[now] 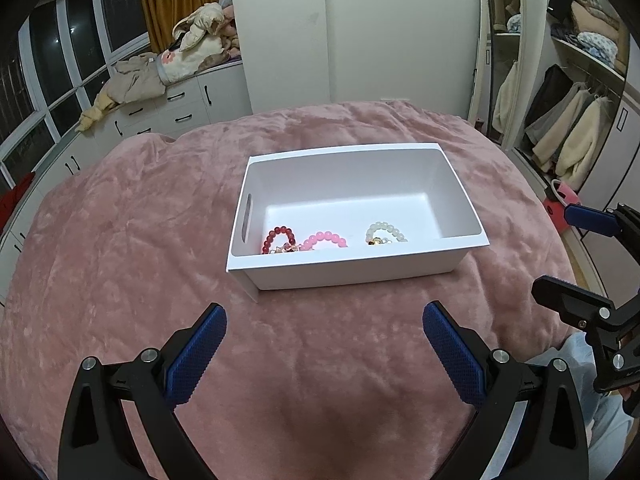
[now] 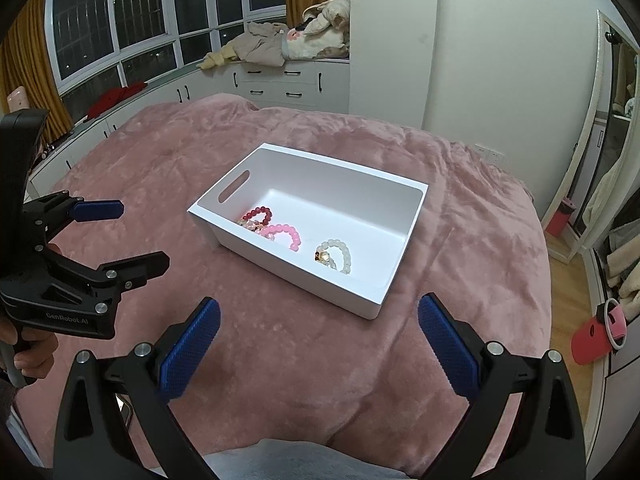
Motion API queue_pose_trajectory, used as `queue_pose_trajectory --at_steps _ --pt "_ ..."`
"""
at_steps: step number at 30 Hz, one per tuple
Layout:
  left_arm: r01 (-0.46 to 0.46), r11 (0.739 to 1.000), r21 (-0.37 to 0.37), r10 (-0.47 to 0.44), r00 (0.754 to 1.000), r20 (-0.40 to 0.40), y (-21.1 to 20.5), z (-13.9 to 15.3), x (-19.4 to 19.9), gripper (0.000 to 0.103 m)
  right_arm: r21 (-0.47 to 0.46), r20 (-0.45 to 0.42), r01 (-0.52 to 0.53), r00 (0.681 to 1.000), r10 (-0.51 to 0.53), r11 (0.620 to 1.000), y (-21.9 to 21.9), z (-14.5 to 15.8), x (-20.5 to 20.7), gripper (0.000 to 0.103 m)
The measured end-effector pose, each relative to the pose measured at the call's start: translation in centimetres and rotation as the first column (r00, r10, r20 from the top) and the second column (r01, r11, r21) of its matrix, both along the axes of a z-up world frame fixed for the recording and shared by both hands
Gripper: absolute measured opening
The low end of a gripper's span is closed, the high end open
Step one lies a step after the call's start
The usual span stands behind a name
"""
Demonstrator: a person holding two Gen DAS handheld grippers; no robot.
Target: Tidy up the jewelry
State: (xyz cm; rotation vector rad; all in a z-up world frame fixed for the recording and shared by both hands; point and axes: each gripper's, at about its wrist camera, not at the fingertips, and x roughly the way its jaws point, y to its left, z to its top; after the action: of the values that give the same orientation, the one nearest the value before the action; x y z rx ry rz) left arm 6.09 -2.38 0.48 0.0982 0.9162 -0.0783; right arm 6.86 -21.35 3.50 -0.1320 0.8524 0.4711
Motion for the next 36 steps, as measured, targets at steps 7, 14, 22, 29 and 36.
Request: queue_pose_trajectory --at_steps 7,14,22,29,36 --pt "-0.001 1.000 -0.002 0.001 1.000 -0.007 -0.16 -0.21 -0.05 0.099 0.008 -0.016 0.013 1.000 -0.013 1.000 -0.38 -0.35 0.19 0.098" --pt "0.005 1.000 -0.008 -0.005 1.000 -0.017 -0.21 -0.67 -0.10 0.099 0.013 -0.020 0.022 1.000 -0.021 1.000 -0.51 -0.43 0.20 0.098" --pt "0.006 1.000 -0.008 -0.006 1.000 -0.015 -0.27 -0.76 -0.05 0.099 0.015 -0.022 0.026 0.999 -0.025 1.000 -0.56 -0.45 0.35 0.098" --pt "0.001 1.000 -0.009 -0.001 1.000 -0.013 -0.20 -0.73 0.06 0.099 0.015 -0.021 0.025 0.999 -0.025 1.000 -0.60 -0.44 0.36 0.098" --pt "0.002 1.000 -0.023 -0.002 1.000 -0.019 -0.04 -0.68 0.26 0.099 0.013 -0.026 0.033 0.999 -0.033 0.999 -0.53 -0.64 0.31 0.098"
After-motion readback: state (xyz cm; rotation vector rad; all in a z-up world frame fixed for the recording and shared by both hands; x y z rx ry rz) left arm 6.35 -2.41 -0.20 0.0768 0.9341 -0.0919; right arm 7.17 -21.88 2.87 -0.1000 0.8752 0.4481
